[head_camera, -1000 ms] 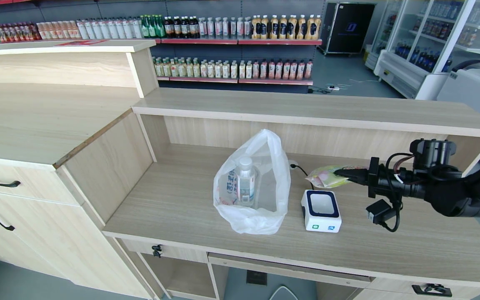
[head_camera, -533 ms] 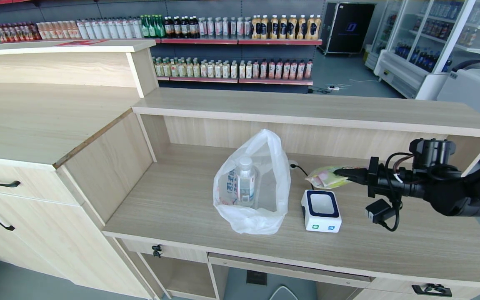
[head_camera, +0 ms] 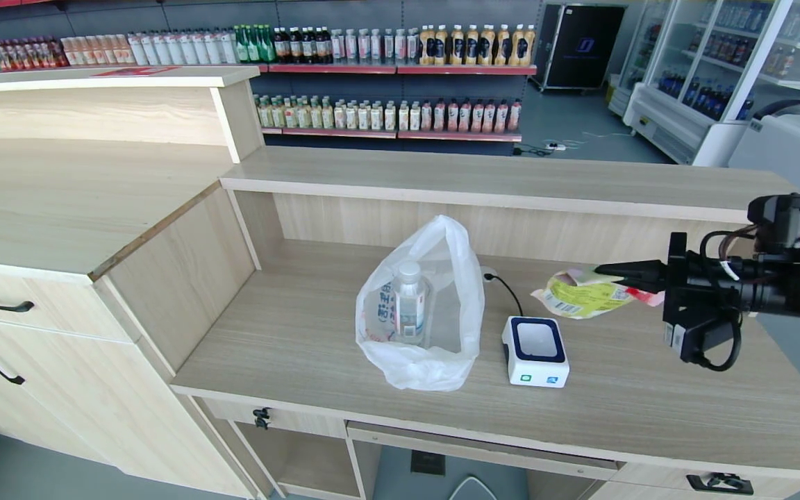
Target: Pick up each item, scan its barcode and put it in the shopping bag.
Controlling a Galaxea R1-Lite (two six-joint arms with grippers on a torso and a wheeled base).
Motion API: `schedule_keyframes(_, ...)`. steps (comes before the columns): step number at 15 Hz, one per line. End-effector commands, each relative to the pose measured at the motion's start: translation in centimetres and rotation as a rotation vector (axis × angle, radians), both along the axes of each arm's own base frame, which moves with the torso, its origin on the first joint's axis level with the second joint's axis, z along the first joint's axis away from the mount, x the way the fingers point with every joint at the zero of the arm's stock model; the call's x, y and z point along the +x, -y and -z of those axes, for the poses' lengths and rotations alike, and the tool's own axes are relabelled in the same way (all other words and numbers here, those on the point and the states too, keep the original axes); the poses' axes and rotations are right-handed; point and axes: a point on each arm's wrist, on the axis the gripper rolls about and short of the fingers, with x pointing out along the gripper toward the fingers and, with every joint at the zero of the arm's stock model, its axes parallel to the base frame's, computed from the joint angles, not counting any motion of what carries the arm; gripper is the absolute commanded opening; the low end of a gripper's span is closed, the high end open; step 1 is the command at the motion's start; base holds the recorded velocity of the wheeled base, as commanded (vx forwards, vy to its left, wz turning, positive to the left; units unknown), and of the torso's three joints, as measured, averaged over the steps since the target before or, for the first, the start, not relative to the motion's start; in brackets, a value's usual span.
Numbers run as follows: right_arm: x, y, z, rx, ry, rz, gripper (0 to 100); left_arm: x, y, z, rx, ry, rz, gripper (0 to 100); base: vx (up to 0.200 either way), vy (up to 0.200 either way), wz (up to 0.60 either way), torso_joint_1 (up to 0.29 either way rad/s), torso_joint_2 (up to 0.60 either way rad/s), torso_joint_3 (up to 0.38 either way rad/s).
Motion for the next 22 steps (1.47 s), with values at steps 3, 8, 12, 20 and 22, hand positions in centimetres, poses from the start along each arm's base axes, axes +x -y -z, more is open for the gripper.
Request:
schedule_keyframes(3,-5.6,2.5,-6.5,0.223,-0.102,0.184,0,0.0,0.0,0.0,0.0,0.0,-0.001,100,0.0,0.0,0.0,0.0,0.0,0.0)
schedule_keyframes(8,-9.1,4.4,-7.9,0.639,-0.399,0.546,0,0.0,0.0,0.0,0.0,0.0,-0.001,100,0.0,0.0,0.0,0.0,0.0,0.0)
schedule_keyframes(12,-9.8,5.2,-8.8,1.036,-0.511,0.837,0,0.0,0.0,0.0,0.0,0.0,-0.001,100,0.0,0.0,0.0,0.0,0.0,0.0)
schedule_keyframes(20,-11.7,4.7,-8.8,1.258,-0.551,0.951,0,0.0,0.0,0.0,0.0,0.0,-0.001,100,0.0,0.0,0.0,0.0,0.0,0.0)
schedule_keyframes(22,-11.9,4.5,-8.7,1.257,-0.561,0.955,0,0.0,0.0,0.0,0.0,0.0,-0.001,100,0.0,0.0,0.0,0.0,0.0,0.0)
